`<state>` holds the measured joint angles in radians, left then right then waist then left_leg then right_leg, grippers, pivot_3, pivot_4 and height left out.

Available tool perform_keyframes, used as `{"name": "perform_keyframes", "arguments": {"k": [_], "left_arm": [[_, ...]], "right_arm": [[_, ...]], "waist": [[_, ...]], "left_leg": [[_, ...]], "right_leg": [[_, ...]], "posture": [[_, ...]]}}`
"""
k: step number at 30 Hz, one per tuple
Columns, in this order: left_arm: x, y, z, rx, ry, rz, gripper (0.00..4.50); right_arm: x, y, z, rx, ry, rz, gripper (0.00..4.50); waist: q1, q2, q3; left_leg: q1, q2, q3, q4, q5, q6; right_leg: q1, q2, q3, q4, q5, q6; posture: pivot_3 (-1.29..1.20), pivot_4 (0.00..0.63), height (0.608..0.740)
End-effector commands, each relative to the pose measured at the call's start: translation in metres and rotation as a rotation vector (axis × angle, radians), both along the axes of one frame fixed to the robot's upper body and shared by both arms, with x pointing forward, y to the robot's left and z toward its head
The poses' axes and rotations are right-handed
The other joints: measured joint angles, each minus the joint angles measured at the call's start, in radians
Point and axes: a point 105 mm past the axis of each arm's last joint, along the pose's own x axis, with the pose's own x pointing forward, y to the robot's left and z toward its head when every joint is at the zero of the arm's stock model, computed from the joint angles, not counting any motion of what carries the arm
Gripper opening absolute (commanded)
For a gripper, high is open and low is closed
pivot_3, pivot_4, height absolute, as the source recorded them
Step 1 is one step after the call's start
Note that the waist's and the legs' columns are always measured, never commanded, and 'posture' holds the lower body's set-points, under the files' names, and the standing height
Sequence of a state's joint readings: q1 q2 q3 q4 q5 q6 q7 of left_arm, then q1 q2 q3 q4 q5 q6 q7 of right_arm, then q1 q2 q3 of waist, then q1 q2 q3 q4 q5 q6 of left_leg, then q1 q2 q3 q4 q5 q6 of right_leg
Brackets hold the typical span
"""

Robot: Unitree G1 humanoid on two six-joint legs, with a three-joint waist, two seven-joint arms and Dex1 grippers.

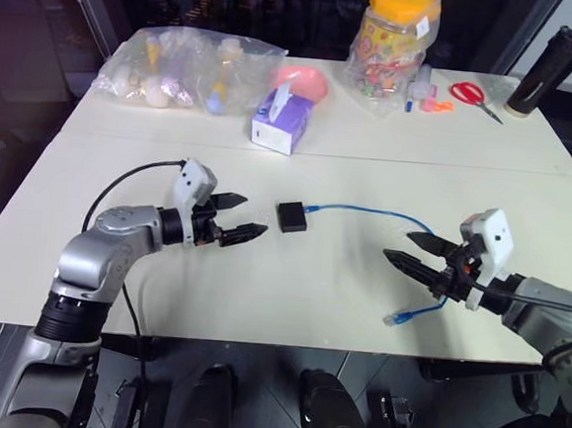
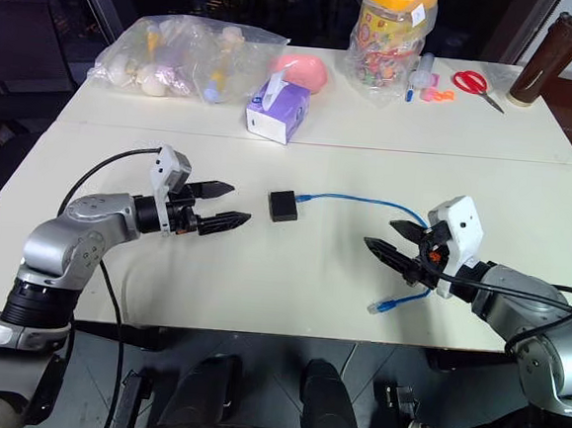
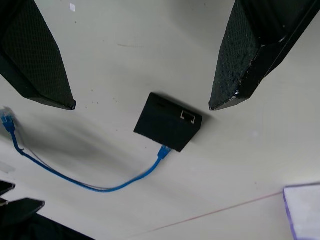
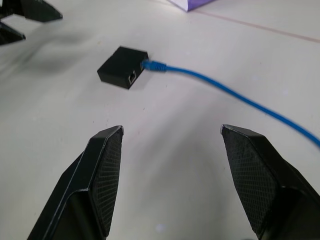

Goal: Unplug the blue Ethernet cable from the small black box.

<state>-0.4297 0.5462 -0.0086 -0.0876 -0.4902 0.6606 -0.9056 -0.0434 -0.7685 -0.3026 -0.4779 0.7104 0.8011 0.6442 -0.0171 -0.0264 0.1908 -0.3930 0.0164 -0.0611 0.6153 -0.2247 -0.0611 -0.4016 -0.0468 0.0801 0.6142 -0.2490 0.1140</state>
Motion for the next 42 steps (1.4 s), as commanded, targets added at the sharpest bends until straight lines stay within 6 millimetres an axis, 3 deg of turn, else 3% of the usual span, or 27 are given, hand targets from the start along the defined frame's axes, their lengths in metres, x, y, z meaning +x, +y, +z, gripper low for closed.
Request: {"name": "perform_keyframes", "arguments": {"k": [1, 8, 19, 24, 29, 34, 38, 42], "left_arm": [[0.002, -0.002, 0.013, 0.003, -0.060, -0.024, 4.48], [0.002, -0.005, 0.019, -0.003, -0.066, -0.037, 4.48], [0.004, -0.001, 0.011, 0.035, -0.062, -0.048, 4.48], [0.001, 0.006, -0.001, 0.131, -0.027, -0.142, 4.48], [-0.002, 0.035, 0.011, 0.202, 0.013, -0.181, 4.48], [-0.006, 0.036, 0.028, 0.159, -0.033, -0.128, 4.48], [-0.016, 0.033, 0.026, 0.133, -0.029, -0.092, 4.48], [-0.021, 0.035, 0.024, 0.128, -0.026, -0.047, 4.48]], "right_arm": [[0.002, 0.000, 0.007, -0.012, -0.042, 0.001, 3.22], [0.009, 0.001, 0.008, -0.020, -0.042, 0.017, 3.22], [0.027, 0.002, 0.014, -0.031, -0.101, 0.011, 3.22], [0.054, 0.029, 0.004, -0.035, -0.096, 0.114, 3.22], [0.095, 0.060, -0.009, -0.098, -0.073, 0.271, 3.22], [0.137, 0.087, -0.019, -0.222, -0.079, 0.355, 3.22], [0.147, 0.101, -0.035, -0.348, -0.066, 0.426, 3.22], [0.140, 0.104, -0.060, -0.479, 0.008, 0.527, 3.22]], "waist": [[0.000, 0.000, 0.000], [0.002, 0.000, 0.000], [0.000, 0.000, 0.000], [-0.013, 0.000, 0.000], [-0.033, 0.000, 0.000], [-0.033, 0.000, 0.001], [-0.031, 0.000, 0.001], [-0.032, 0.000, 0.001]], "left_leg": [[0.000, 0.000, 0.000, 0.000, 0.000, 0.000], [0.000, 0.000, 0.000, 0.000, 0.000, 0.000], [0.000, 0.000, 0.000, 0.000, 0.000, 0.000], [0.001, 0.000, 0.001, 0.000, 0.000, 0.000], [0.000, 0.000, 0.001, 0.000, 0.000, 0.000], [0.000, 0.000, 0.001, -0.002, 0.000, 0.000], [-0.001, 0.000, 0.000, -0.003, 0.000, 0.000], [-0.001, 0.000, -0.001, -0.003, 0.000, 0.000]], "right_leg": [[0.000, 0.000, 0.000, 0.000, 0.000, 0.000], [0.000, 0.000, 0.000, 0.000, 0.000, 0.000], [0.000, 0.000, 0.000, 0.000, 0.000, 0.000], [0.000, 0.000, 0.000, 0.000, 0.000, 0.000], [-0.002, 0.000, 0.000, 0.002, 0.001, 0.000], [-0.003, 0.000, 0.000, 0.002, 0.002, 0.004], [-0.004, 0.000, -0.001, 0.003, 0.003, 0.005], [-0.004, 0.000, -0.001, 0.003, 0.003, 0.005]], "posture": [[0.00, 0.150, 0.739], [0.00, 0.150, 0.739], [0.00, 0.150, 0.739], [0.00, 0.150, 0.739], [0.00, 0.150, 0.739], [0.00, 0.150, 0.739], [0.00, 0.150, 0.739], [0.00, 0.150, 0.739]]}}
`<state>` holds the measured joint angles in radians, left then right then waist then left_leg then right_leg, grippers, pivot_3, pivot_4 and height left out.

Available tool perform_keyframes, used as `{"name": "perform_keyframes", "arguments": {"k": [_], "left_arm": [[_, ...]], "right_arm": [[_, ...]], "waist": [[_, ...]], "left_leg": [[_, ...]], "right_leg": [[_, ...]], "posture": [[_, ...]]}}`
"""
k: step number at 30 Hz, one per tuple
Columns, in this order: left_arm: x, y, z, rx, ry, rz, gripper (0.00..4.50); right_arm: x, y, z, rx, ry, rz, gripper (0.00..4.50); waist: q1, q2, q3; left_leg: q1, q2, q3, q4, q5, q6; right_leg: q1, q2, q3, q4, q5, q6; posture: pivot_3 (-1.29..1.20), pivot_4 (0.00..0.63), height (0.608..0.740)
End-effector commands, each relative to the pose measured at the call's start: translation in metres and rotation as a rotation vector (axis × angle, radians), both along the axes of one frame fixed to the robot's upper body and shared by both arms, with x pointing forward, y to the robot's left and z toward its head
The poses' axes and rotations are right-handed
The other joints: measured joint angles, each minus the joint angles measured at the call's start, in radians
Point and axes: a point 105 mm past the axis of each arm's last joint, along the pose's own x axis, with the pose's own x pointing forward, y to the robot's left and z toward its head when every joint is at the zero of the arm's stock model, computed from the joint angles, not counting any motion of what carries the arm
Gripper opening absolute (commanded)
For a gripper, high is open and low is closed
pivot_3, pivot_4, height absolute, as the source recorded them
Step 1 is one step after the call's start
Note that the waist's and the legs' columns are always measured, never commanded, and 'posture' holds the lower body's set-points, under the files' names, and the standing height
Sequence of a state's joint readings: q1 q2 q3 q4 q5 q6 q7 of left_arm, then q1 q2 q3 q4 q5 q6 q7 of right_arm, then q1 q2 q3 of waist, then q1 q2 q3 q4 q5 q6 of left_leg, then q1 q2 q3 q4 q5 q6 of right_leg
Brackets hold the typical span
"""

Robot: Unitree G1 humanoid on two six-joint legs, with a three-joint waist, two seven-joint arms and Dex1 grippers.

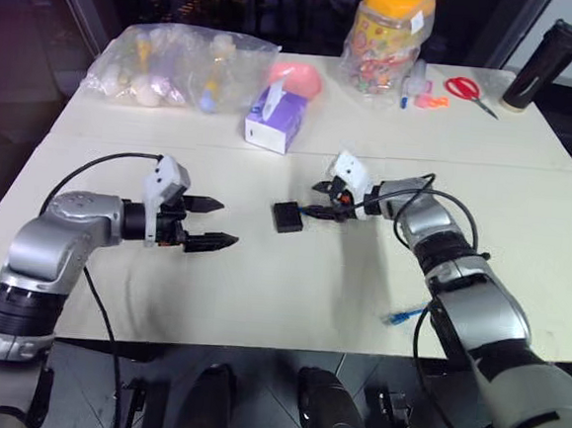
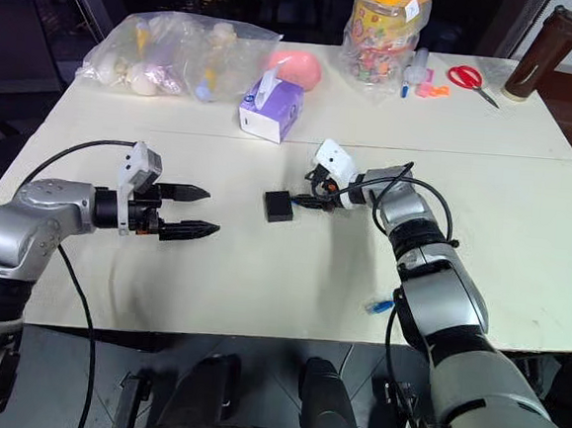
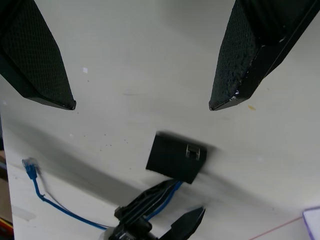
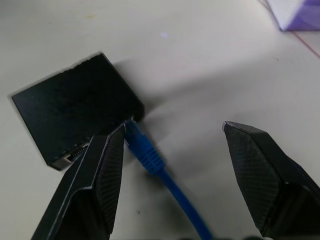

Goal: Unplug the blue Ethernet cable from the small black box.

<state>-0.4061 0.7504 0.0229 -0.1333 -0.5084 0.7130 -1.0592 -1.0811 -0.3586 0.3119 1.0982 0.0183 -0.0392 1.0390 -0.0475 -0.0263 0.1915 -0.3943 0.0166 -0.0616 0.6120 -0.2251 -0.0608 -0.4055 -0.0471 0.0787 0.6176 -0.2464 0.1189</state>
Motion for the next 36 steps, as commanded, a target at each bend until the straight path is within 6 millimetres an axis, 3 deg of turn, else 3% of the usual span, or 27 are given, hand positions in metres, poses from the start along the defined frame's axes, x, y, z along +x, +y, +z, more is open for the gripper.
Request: {"name": "perform_keyframes", "arguments": {"k": [1, 8, 13, 16, 19, 23, 28, 30, 32, 36], "left_arm": [[-0.004, -0.001, 0.014, -0.020, -0.056, 0.023, 4.48], [-0.007, 0.006, 0.014, -0.008, -0.076, 0.076, 4.50], [-0.003, 0.004, 0.012, 0.000, -0.083, 0.068, 4.50], [0.011, -0.002, 0.023, -0.054, -0.102, 0.023, 4.50], [0.034, -0.003, 0.036, -0.177, -0.066, -0.015, 4.50], [0.072, -0.018, 0.052, -0.303, -0.036, -0.038, 4.50], [0.108, -0.044, 0.067, -0.398, -0.028, -0.023, 4.50], [0.121, -0.065, 0.077, -0.430, -0.045, -0.001, 4.50], [0.123, -0.082, 0.080, -0.412, -0.067, -0.034, 4.50], [0.123, -0.096, 0.085, -0.447, -0.066, -0.058, 4.50]], "right_arm": [[-0.010, -0.005, -0.028, -0.163, 0.061, 0.074, 3.22], [-0.017, -0.009, -0.039, -0.253, 0.091, 0.139, 0.04], [-0.014, -0.011, -0.039, -0.292, 0.048, 0.140, 0.04], [0.005, -0.011, 0.004, -0.327, -0.297, 0.150, 0.04], [0.011, -0.012, 0.064, -0.329, -0.708, 0.162, 0.04], [0.006, -0.018, 0.105, -0.308, -0.949, 0.096, 0.04], [-0.003, -0.021, 0.119, -0.305, -1.038, 0.048, 0.04], [-0.003, -0.026, 0.124, -0.318, -1.069, -0.001, 0.04], [-0.004, -0.031, 0.128, -0.321, -1.088, -0.045, 0.04], [-0.007, -0.029, 0.129, -0.312, -1.091, -0.066, 0.04]], "waist": [[-0.003, 0.000, 0.000], [-0.018, 0.000, -0.001], [-0.018, 0.000, -0.001], [-0.011, -0.001, -0.001], [0.001, 0.001, 0.000], [-0.002, 0.001, 0.000], [-0.004, 0.001, 0.000], [-0.004, 0.001, 0.000], [-0.002, 0.001, 0.000], [-0.006, 0.001, 0.000]], "left_leg": [[0.001, 0.000, 0.000, 0.000, 0.000, 0.000], [0.008, 0.000, -0.001, 0.002, 0.000, -0.001], [0.010, 0.000, -0.002, 0.003, 0.000, -0.001], [0.010, -0.001, -0.002, 0.003, 0.001, -0.001], [0.006, -0.001, -0.002, 0.004, 0.003, -0.004], [0.002, -0.002, -0.001, 0.002, 0.003, -0.004], [0.001, -0.002, -0.002, 0.001, 0.002, -0.003], [0.001, -0.002, -0.001, 0.000, 0.001, -0.001], [-0.002, -0.002, -0.001, 0.001, 0.001, -0.001], [-0.004, -0.002, -0.001, 0.001, 0.001, -0.001]], "right_leg": [[0.001, 0.000, 0.000, 0.001, 0.000, 0.000], [0.008, 0.001, -0.001, 0.004, 0.000, -0.001], [0.010, 0.000, -0.001, 0.004, -0.002, -0.003], [0.011, 0.000, -0.001, 0.004, -0.001, -0.003], [0.007, 0.000, 0.000, 0.003, -0.002, -0.005], [0.002, 0.000, 0.000, 0.003, 0.000, 0.000], [0.000, 0.000, -0.001, 0.005, -0.001, 0.001], [0.000, 0.000, 0.000, 0.003, -0.001, 0.001], [-0.002, 0.000, -0.001, 0.002, -0.001, 0.001], [-0.003, 0.000, 0.000, 0.001, 0.000, 0.001]], "posture": [[0.00, 0.150, 0.739], [0.00, 0.150, 0.739], [0.00, 0.150, 0.739], [0.00, 0.150, 0.739], [0.00, 0.150, 0.739], [0.00, 0.150, 0.739], [0.00, 0.150, 0.739], [0.00, 0.150, 0.739], [0.00, 0.150, 0.739], [0.00, 0.150, 0.739]]}}
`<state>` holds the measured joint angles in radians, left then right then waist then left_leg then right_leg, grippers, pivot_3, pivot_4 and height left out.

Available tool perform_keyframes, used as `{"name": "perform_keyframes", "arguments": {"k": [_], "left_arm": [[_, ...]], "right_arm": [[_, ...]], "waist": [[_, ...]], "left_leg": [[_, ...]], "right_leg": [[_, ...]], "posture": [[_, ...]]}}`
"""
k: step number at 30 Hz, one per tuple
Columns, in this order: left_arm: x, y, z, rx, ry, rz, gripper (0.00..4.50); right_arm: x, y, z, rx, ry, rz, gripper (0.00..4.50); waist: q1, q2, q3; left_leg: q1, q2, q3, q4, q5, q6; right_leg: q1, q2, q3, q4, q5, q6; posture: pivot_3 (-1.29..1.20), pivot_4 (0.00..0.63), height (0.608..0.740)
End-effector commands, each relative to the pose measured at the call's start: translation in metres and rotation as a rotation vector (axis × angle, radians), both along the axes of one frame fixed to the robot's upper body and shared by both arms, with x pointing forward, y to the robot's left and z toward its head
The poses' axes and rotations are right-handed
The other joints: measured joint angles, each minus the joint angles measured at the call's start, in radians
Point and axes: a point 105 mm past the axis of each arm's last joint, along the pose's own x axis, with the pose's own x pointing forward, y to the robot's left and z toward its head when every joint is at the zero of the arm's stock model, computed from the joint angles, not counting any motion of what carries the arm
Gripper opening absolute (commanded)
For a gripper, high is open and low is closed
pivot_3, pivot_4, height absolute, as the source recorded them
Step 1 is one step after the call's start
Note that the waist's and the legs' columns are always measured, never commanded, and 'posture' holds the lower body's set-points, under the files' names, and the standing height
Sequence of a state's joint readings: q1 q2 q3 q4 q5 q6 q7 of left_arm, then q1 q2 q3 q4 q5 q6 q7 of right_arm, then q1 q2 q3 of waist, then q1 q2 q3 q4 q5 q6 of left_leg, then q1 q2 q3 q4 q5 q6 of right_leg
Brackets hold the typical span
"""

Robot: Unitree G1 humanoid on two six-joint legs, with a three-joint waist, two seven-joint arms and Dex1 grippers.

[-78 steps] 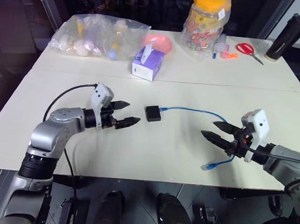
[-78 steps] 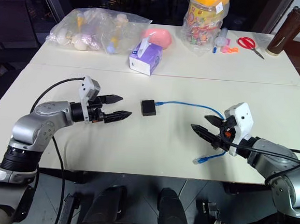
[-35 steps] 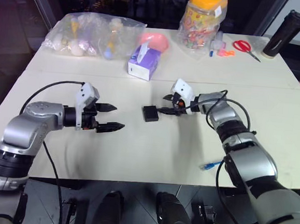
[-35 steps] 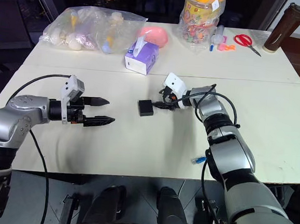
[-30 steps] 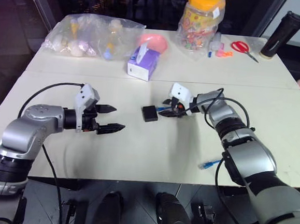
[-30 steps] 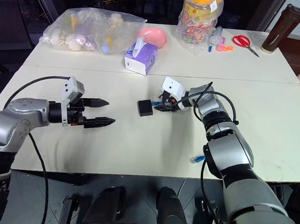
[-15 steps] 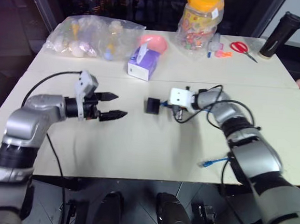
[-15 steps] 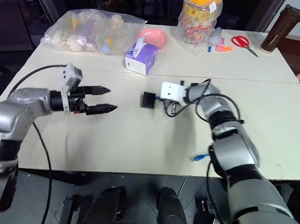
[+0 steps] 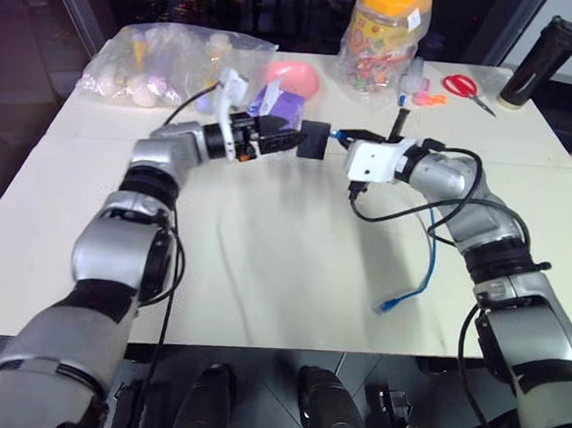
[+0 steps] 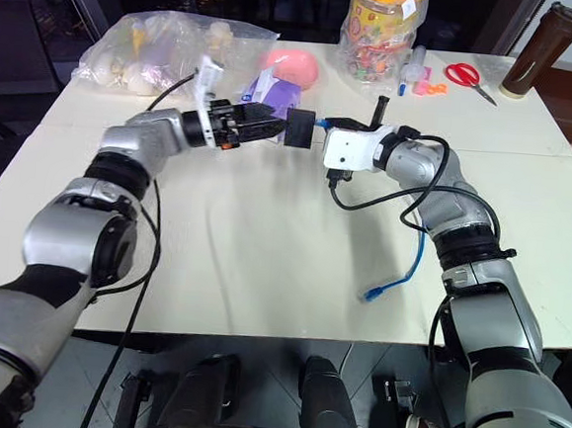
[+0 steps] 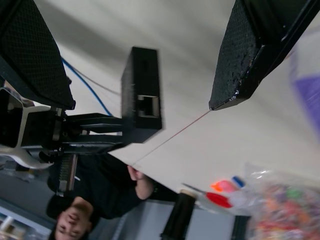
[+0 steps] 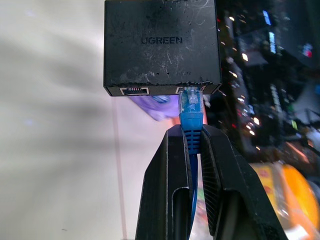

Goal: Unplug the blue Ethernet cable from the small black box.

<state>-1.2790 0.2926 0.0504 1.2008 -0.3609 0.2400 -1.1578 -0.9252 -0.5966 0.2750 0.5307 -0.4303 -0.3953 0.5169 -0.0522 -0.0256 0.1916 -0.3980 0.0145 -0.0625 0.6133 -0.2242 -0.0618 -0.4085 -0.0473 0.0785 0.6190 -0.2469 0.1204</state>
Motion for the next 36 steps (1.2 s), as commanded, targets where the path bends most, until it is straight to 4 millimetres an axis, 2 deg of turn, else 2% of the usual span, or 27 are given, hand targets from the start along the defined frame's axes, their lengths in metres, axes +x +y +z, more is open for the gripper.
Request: {"name": "perform_keyframes", "arguments": {"k": [1, 2, 5, 8, 10, 13, 18, 21, 23, 25, 28, 31, 33, 36], "left_arm": [[0.000, -0.006, 0.017, -0.044, -0.045, -0.020, 4.50], [-0.001, -0.010, 0.016, -0.044, -0.045, -0.033, 4.50], [0.000, -0.014, 0.016, -0.072, -0.040, -0.022, 3.66], [0.000, -0.015, 0.017, -0.094, -0.032, -0.022, 2.48], [-0.001, -0.015, 0.015, -0.091, -0.033, -0.029, 1.54], [-0.001, -0.015, 0.012, -0.085, -0.033, -0.035, 0.47], [-0.002, -0.015, 0.010, -0.085, -0.027, -0.041, 0.48], [-0.001, -0.011, 0.007, -0.108, -0.005, -0.026, 0.48], [-0.002, -0.008, 0.006, -0.108, -0.002, -0.028, 0.48], [-0.003, -0.005, 0.004, -0.095, -0.008, -0.033, 0.48], [-0.006, 0.002, 0.018, -0.191, 0.021, -0.072, 0.48], [-0.019, 0.008, 0.039, -0.345, 0.075, -0.202, 0.48], [-0.031, 0.014, 0.056, -0.474, 0.130, -0.311, 0.48], [-0.038, 0.013, 0.055, -0.486, 0.161, -0.357, 0.48]], "right_arm": [[-0.007, 0.001, 0.023, 0.038, -0.078, -0.003, 0.04], [-0.008, 0.002, 0.023, 0.037, -0.082, -0.002, 0.04], [-0.013, 0.006, 0.024, 0.042, -0.085, 0.007, 0.00], [-0.017, 0.010, 0.022, 0.043, -0.080, 0.013, 0.00], [-0.018, 0.010, 0.020, 0.041, -0.077, 0.013, 0.00], [-0.020, 0.014, 0.017, 0.030, -0.075, 0.019, 0.00], [-0.023, 0.020, 0.018, 0.053, -0.062, 0.035, 0.00], [-0.033, 0.015, 0.008, 0.139, 0.027, 0.036, 1.20], [-0.035, 0.002, 0.005, 0.173, 0.030, -0.032, 2.16], [-0.038, -0.018, 0.002, 0.444, 0.126, -0.128, 3.14], [-0.053, -0.025, -0.002, 1.017, 0.384, -0.136, 3.14], [-0.072, -0.008, 0.009, 1.421, 0.646, 0.075, 3.14], [-0.084, 0.002, 0.022, 1.595, 0.768, 0.248, 3.14], [-0.094, 0.009, 0.035, 1.683, 0.854, 0.385, 3.14]], "waist": [[-0.003, 0.000, 0.000], [-0.004, 0.000, 0.000], [-0.005, 0.000, 0.000], [-0.006, 0.000, 0.000], [-0.007, 0.000, 0.000], [-0.007, 0.000, 0.000], [-0.007, 0.000, 0.000], [-0.007, 0.000, 0.000], [-0.006, 0.000, 0.000], [0.001, 0.000, 0.000], [0.007, 0.000, 0.000], [0.006, 0.000, 0.000], [0.005, 0.000, 0.000], [0.006, 0.000, 0.000]], "left_leg": [[0.000, 0.000, 0.000, 0.000, 0.000, 0.000], [0.000, 0.000, -0.001, 0.000, 0.000, 0.000], [0.000, 0.000, -0.001, 0.000, 0.000, 0.000], [0.000, 0.000, -0.001, 0.001, 0.000, 0.000], [0.000, 0.000, -0.001, 0.001, 0.000, 0.000], [0.000, 0.000, -0.001, 0.001, 0.000, 0.000], [0.001, 0.000, -0.001, 0.001, 0.000, 0.000], [0.001, 0.000, -0.001, 0.001, 0.000, 0.000], [0.001, 0.000, -0.002, 0.001, 0.000, 0.000], [0.001, 0.000, -0.001, 0.001, 0.000, 0.000], [0.001, 0.000, -0.002, 0.002, 0.000, 0.000], [0.002, 0.000, -0.002, 0.002, 0.000, 0.000], [0.003, 0.001, -0.003, 0.002, 0.000, 0.000], [0.004, 0.001, -0.004, 0.002, 0.000, 0.000]], "right_leg": [[0.000, 0.000, 0.000, 0.000, 0.000, 0.000], [0.000, 0.000, 0.000, 0.001, 0.000, 0.000], [0.000, 0.000, 0.000, 0.002, 0.000, 0.000], [0.000, 0.000, 0.000, 0.002, 0.000, 0.000], [0.000, 0.000, 0.000, 0.002, 0.000, 0.000], [0.000, 0.000, 0.000, 0.003, 0.000, 0.000], [0.000, 0.000, 0.000, 0.003, 0.000, 0.000], [0.000, 0.000, 0.000, 0.004, 0.000, 0.000], [0.000, 0.000, -0.001, 0.004, 0.000, 0.001], [0.000, 0.000, -0.001, 0.005, 0.000, 0.001], [0.000, 0.000, -0.001, 0.008, 0.000, 0.000], [-0.001, 0.001, -0.001, 0.011, 0.000, 0.000], [0.000, 0.001, -0.001, 0.011, 0.000, 0.000], [0.001, 0.001, -0.001, 0.012, 0.000, 0.000]], "posture": [[0.00, 0.150, 0.739], [0.00, 0.150, 0.739], [0.00, 0.150, 0.739], [0.00, 0.150, 0.739], [0.00, 0.150, 0.739], [0.00, 0.150, 0.739], [0.00, 0.150, 0.739], [0.00, 0.150, 0.739], [0.00, 0.150, 0.739], [0.00, 0.150, 0.739], [0.00, 0.150, 0.739], [0.00, 0.150, 0.739], [0.00, 0.150, 0.739], [0.00, 0.150, 0.739]]}}
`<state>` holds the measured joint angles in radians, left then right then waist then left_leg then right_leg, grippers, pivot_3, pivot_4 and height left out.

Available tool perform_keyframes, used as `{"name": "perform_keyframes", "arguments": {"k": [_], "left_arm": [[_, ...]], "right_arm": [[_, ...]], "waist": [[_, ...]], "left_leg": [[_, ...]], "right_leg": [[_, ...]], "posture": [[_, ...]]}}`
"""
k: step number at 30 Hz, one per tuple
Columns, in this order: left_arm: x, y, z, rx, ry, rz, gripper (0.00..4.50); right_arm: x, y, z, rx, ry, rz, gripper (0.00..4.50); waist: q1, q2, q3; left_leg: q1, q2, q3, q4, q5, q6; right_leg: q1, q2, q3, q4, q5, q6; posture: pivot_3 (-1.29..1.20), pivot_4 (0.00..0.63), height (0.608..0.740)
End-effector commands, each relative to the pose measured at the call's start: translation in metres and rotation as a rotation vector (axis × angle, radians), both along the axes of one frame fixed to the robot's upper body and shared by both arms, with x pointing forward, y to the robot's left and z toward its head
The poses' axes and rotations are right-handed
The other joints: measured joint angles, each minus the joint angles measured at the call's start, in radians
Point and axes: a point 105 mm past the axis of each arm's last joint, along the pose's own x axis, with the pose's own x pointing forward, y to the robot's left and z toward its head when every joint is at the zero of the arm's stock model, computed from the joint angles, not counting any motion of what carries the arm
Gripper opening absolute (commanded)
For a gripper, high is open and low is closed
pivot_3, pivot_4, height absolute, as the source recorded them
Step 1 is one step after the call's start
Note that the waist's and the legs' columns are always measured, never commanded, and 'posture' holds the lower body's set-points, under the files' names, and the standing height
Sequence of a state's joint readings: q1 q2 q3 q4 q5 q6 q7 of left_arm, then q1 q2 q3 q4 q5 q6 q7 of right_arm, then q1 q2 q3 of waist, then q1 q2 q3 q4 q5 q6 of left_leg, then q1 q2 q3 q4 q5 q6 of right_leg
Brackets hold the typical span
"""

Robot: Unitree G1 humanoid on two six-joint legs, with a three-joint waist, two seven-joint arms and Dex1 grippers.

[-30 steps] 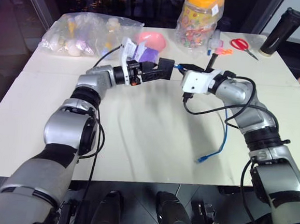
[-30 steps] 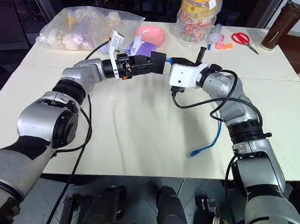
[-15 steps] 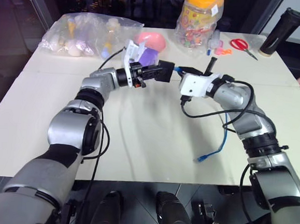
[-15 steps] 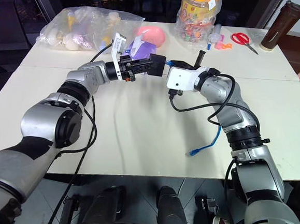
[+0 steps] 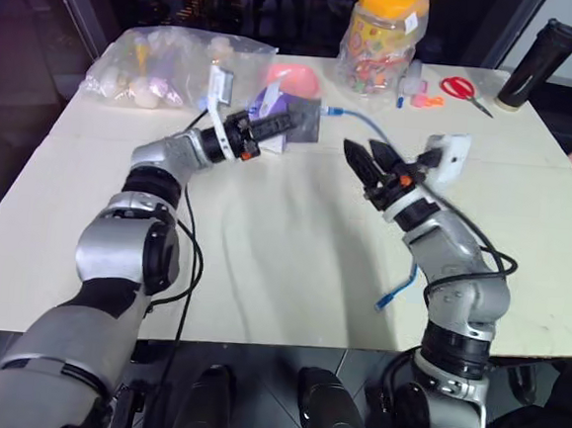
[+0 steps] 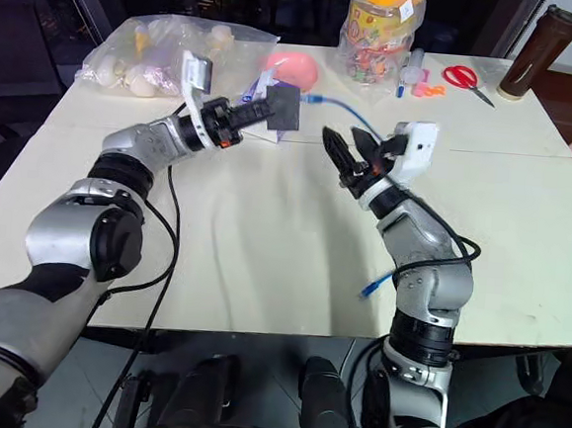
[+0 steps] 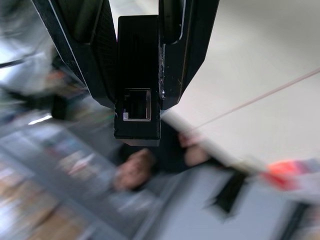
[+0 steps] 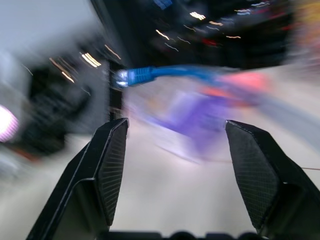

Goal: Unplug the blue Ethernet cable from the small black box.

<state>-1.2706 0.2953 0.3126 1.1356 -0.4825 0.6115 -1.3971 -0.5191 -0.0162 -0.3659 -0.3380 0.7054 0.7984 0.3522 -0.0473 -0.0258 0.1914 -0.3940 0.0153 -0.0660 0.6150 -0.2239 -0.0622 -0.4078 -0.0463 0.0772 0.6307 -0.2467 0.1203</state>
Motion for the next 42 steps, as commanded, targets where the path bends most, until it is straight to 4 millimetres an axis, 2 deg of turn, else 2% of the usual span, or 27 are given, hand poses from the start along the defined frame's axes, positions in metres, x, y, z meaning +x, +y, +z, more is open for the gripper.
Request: {"name": "perform_keyframes", "arguments": {"k": [1, 7, 28, 31, 35, 36, 42], "left_arm": [[-0.012, 0.000, 0.017, -0.051, -0.037, -0.081, 0.48], [-0.021, -0.007, 0.006, -0.045, 0.016, -0.130, 0.48], [-0.032, -0.025, 0.010, -0.100, 0.041, -0.206, 0.48], [-0.033, -0.026, 0.008, -0.096, 0.045, -0.212, 0.48], [-0.032, -0.028, 0.007, -0.096, 0.050, -0.210, 0.48], [-0.032, -0.027, 0.007, -0.097, 0.051, -0.208, 0.48], [-0.031, -0.028, 0.006, -0.099, 0.055, -0.201, 0.48]], "right_arm": [[-0.017, 0.004, 0.027, 0.133, -0.060, 0.103, 3.14], [-0.017, 0.010, 0.034, 0.147, -0.068, 0.134, 3.14], [-0.011, 0.019, 0.027, 0.108, -0.069, 0.146, 3.14], [-0.011, 0.019, 0.028, 0.114, -0.074, 0.146, 2.34], [-0.012, 0.021, 0.029, 0.128, -0.078, 0.155, 0.38], [-0.013, 0.021, 0.030, 0.142, -0.081, 0.159, 0.02], [-0.014, 0.024, 0.029, 0.169, -0.074, 0.172, 0.02]], "waist": [[0.003, 0.000, 0.000], [0.003, 0.000, 0.000], [0.002, 0.000, 0.000], [0.001, 0.000, 0.000], [0.002, 0.000, 0.000], [0.002, 0.000, 0.000], [0.002, 0.000, 0.000]], "left_leg": [[0.001, 0.000, 0.000, 0.000, 0.000, 0.000], [0.001, 0.000, 0.000, 0.000, 0.000, 0.000], [0.001, 0.000, 0.000, -0.001, 0.000, 0.000], [0.001, 0.000, 0.000, -0.001, 0.000, 0.000], [0.001, 0.000, 0.000, -0.001, 0.000, 0.000], [0.001, 0.000, 0.000, -0.001, 0.000, 0.000], [0.000, 0.000, 0.001, -0.001, 0.000, 0.000]], "right_leg": [[0.001, 0.000, 0.000, 0.000, 0.000, 0.000], [0.002, 0.000, 0.000, -0.001, 0.000, 0.000], [0.001, 0.000, 0.000, -0.002, 0.000, 0.000], [0.001, 0.000, 0.000, -0.002, 0.000, 0.000], [0.001, 0.000, 0.000, -0.002, 0.000, 0.000], [0.001, 0.000, 0.000, -0.002, 0.000, 0.000], [0.000, 0.000, 0.000, -0.002, 0.000, 0.000]], "posture": [[0.00, 0.150, 0.739], [0.00, 0.150, 0.739], [0.00, 0.150, 0.739], [0.00, 0.150, 0.739], [0.00, 0.150, 0.739], [0.00, 0.150, 0.739], [0.00, 0.150, 0.739]]}}
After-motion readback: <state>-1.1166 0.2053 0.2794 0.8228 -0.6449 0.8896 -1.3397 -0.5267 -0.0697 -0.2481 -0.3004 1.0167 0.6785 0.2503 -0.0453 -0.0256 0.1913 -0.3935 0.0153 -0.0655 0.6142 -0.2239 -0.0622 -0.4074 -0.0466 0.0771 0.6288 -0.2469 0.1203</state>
